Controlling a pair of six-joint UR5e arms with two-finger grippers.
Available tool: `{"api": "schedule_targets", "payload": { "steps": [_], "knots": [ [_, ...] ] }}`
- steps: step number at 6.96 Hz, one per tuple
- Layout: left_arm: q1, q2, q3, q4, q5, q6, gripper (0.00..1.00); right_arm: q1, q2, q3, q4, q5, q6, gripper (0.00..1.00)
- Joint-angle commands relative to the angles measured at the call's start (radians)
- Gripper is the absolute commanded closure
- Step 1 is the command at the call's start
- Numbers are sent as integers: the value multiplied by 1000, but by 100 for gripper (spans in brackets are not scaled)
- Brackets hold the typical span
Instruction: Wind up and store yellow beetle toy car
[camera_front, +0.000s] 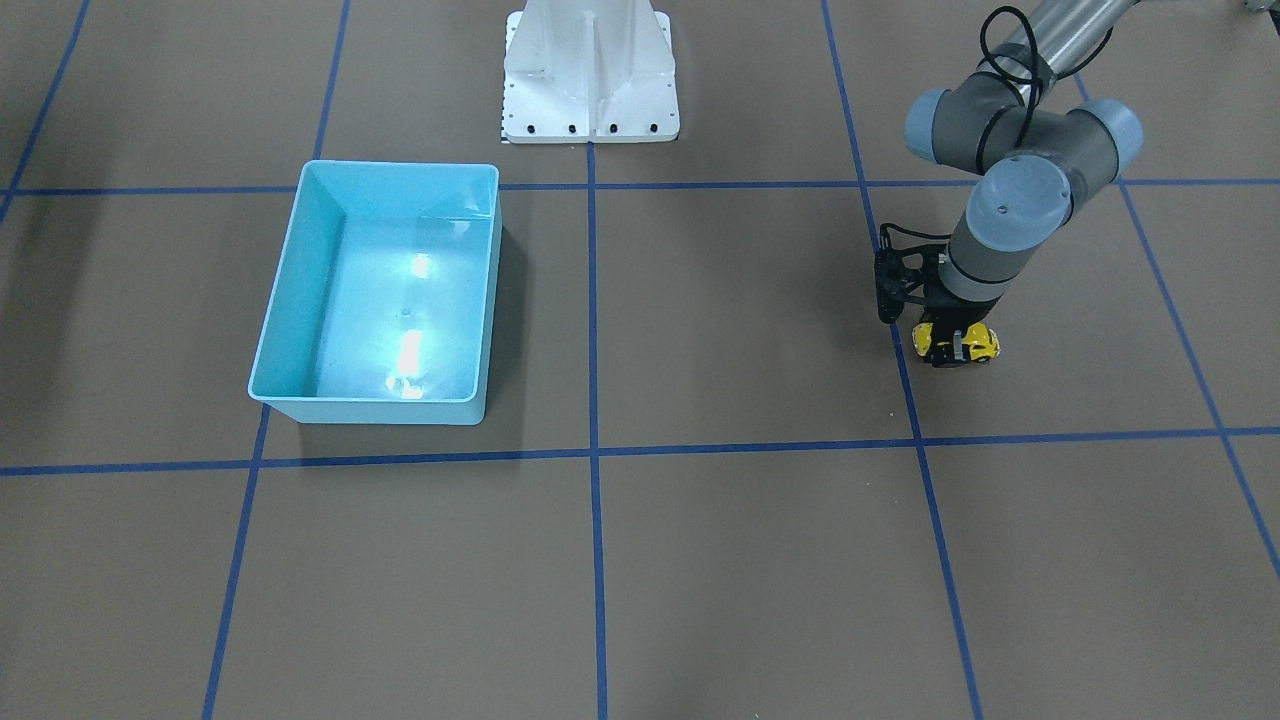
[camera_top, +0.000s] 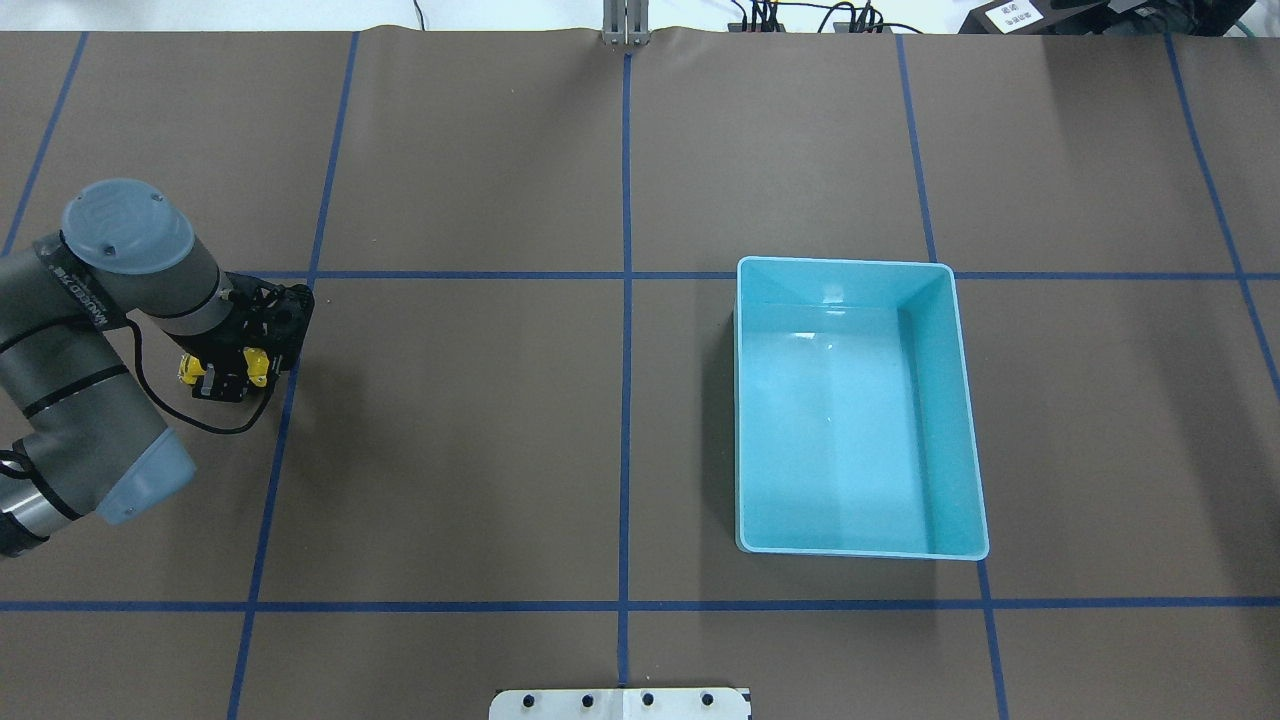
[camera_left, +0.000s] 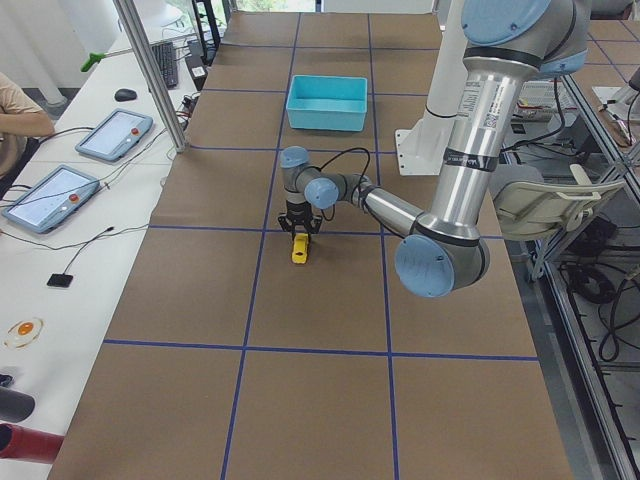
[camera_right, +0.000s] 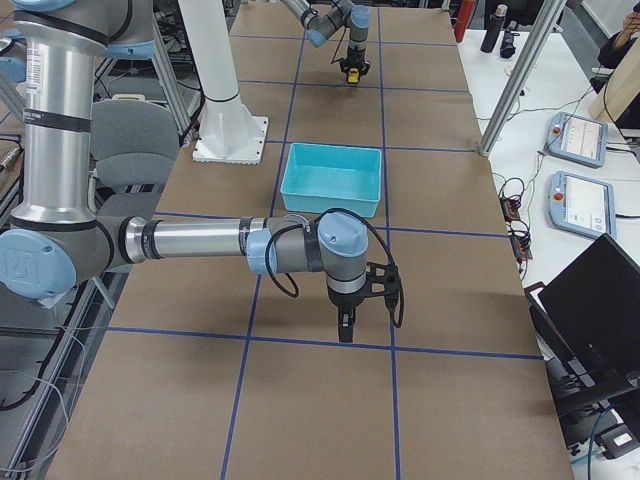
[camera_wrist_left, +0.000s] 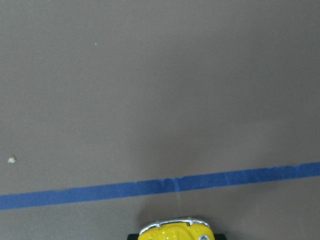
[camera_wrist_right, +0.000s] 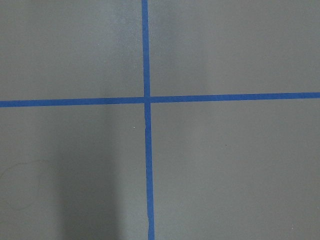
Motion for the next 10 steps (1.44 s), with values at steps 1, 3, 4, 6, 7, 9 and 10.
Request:
{"api": "schedule_targets", "payload": {
  "steps": [1,3,4,6,7,9,10],
  "knots": [
    [-15,21,1,-8,-30,30,100,0,0,-1,0,-1,0,0],
    [-21,57,1,-51,-30,47,100,0,0,-1,0,1,0,0],
    [-30,65,1,-53,-36,50,100,0,0,1,-2,1,0,0],
    [-43,67,7,-62,-44,69,100,0,0,-1,0,-1,0,0],
    [-49,77,7,-62,-45,86,100,0,0,-1,-2,-1,-1,0],
    [-62,93,10,-76,-65,106,100,0,0,-1,0,-1,0,0],
    [-66,97,10,-76,-67,114,100,0,0,-1,-2,-1,-1,0]
  ]
}}
